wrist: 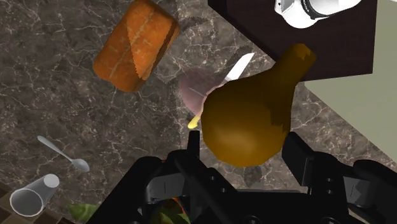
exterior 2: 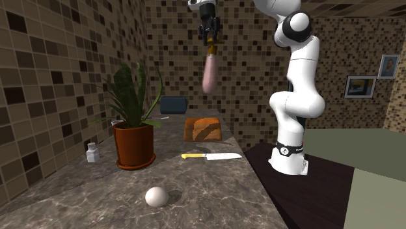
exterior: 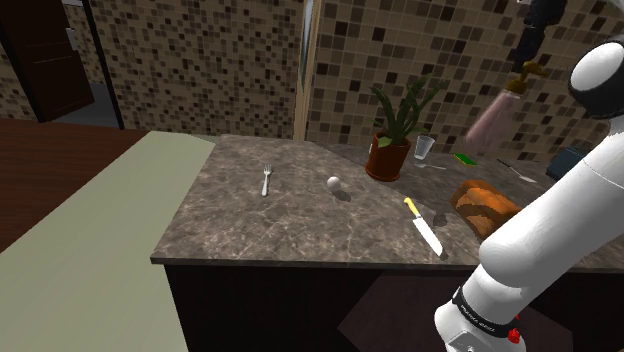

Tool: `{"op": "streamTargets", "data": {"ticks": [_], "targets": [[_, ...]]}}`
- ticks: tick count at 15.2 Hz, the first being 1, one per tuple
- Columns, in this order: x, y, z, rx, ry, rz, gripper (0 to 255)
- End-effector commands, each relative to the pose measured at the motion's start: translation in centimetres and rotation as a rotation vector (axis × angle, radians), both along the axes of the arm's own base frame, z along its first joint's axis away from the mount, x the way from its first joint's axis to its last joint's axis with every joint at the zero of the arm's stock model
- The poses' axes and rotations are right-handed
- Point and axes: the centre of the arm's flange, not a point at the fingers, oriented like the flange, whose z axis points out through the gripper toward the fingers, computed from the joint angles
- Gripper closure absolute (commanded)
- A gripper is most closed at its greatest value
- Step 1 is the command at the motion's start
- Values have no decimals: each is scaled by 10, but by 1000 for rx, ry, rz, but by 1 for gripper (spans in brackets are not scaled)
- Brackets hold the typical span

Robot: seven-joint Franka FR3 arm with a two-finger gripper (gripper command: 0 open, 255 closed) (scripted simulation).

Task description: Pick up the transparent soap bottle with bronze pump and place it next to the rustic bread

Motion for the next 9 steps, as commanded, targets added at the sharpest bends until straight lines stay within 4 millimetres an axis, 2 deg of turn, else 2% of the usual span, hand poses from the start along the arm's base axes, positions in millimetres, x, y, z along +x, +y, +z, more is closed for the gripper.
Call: {"op": "streamTargets", "data": {"ticks": [1,9], "targets": [[1,-1,-11,-1,0,0,255],[1,-1,-54,-1,0,0,255]]}}
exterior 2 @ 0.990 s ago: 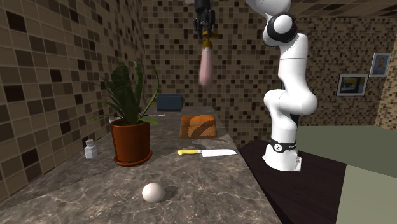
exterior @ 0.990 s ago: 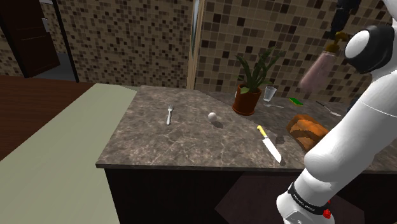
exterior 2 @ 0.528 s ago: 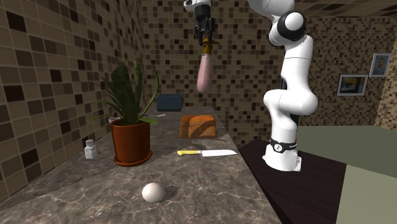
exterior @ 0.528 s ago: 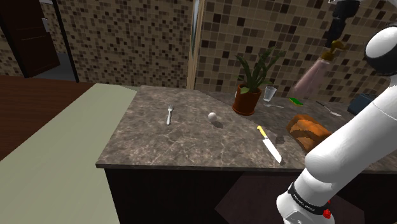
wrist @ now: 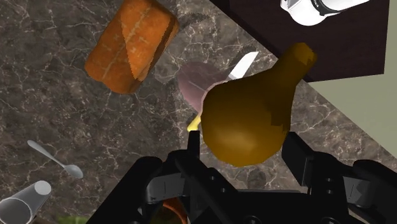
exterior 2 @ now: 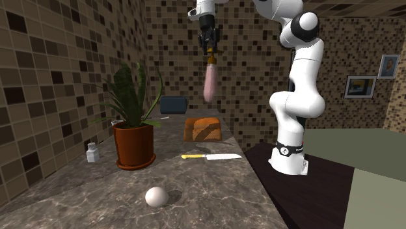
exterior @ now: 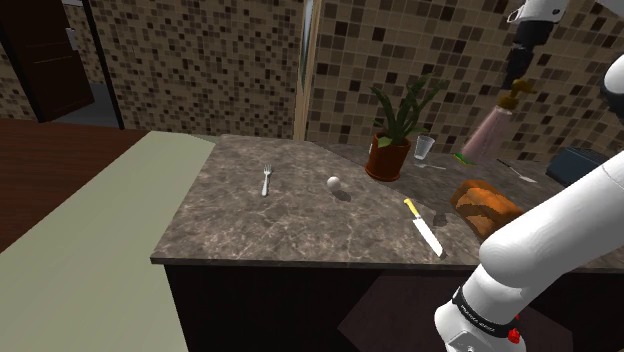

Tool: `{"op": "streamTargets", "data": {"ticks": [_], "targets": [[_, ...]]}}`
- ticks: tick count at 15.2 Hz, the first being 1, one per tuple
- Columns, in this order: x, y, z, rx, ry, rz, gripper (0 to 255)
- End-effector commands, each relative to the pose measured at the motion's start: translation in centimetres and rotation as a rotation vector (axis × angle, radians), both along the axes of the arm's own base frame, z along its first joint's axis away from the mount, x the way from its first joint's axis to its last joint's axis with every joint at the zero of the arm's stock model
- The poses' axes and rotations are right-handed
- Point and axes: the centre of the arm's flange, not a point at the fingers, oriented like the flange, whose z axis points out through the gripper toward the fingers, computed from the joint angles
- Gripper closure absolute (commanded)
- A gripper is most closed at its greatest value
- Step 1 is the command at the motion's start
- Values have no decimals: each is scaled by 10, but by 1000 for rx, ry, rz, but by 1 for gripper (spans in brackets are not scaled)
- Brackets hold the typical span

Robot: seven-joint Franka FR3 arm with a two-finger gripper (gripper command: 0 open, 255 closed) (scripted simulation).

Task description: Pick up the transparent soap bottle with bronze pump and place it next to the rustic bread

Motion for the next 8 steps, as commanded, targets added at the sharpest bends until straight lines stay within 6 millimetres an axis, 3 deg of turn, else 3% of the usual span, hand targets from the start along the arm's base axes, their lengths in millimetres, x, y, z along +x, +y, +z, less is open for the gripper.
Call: {"op": "streamTargets", "data": {"ticks": [1,8], "targets": [[-1,-1,-11,-1,0,0,255],[-1,-1,-48,-1,0,0,255]]}}
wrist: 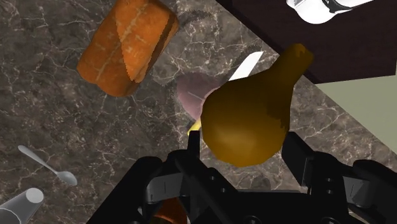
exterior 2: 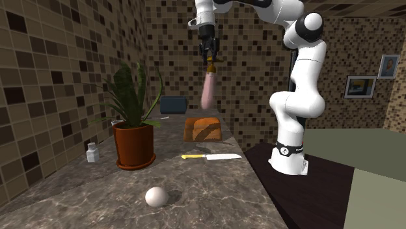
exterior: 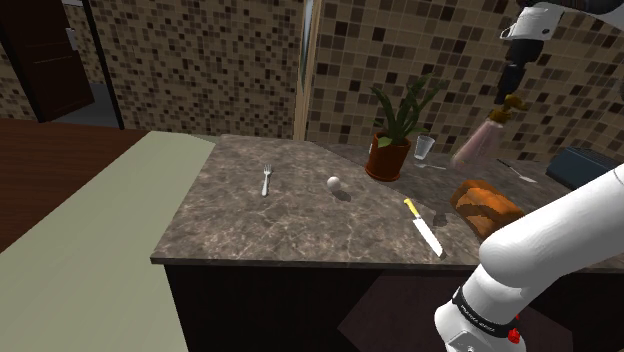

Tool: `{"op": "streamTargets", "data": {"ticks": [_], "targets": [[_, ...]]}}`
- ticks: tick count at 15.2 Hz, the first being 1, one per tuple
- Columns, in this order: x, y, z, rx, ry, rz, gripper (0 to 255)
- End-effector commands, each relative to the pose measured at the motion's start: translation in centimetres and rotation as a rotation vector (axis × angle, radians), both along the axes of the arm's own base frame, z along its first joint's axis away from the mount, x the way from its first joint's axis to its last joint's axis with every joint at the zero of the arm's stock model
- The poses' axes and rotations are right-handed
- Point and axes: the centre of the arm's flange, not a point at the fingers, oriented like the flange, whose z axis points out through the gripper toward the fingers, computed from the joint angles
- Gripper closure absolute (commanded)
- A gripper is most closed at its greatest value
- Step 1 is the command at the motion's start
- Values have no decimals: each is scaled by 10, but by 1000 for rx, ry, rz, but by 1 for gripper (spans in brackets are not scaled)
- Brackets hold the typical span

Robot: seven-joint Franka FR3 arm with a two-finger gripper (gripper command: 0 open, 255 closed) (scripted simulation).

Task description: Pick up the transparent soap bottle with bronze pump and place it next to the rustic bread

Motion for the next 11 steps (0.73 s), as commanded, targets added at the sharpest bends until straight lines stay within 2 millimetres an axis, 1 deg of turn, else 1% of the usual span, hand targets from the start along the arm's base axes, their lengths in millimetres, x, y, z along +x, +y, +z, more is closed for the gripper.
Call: {"op": "streamTargets", "data": {"ticks": [1,11], "targets": [[0,0,-11,-1,-1,0,255],[0,0,-64,-1,-1,0,255]]}}
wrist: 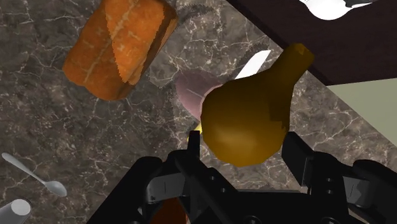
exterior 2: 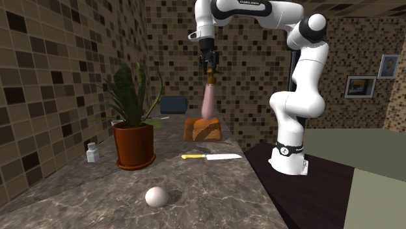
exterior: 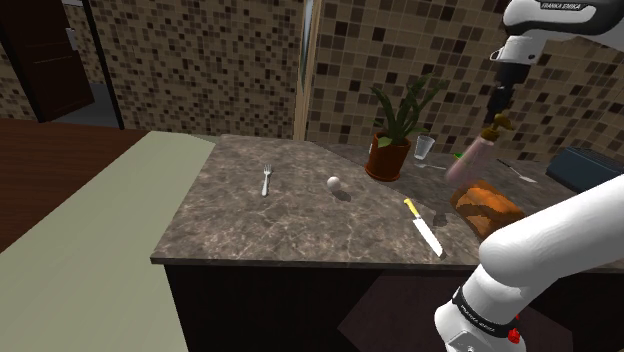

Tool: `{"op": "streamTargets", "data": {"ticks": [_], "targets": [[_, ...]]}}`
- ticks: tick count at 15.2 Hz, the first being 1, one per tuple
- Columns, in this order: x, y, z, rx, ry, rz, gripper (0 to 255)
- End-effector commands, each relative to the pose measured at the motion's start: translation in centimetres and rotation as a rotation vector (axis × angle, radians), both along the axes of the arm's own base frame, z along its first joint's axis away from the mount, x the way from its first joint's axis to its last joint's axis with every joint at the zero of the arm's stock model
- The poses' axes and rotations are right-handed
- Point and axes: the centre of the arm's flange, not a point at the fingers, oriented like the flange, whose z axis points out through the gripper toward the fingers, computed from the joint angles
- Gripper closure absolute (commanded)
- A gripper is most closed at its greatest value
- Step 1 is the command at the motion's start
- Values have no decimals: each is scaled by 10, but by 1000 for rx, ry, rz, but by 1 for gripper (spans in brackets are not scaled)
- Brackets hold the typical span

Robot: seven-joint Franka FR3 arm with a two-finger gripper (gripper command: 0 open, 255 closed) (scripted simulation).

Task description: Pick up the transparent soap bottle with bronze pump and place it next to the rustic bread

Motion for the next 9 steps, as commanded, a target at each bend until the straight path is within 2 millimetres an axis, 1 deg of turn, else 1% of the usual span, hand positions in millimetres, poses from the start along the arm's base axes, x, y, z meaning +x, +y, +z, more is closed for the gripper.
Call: {"op": "streamTargets", "data": {"ticks": [1,9], "targets": [[-1,0,-10,-1,-1,0,255],[-1,0,-52,-1,-1,0,255]]}}
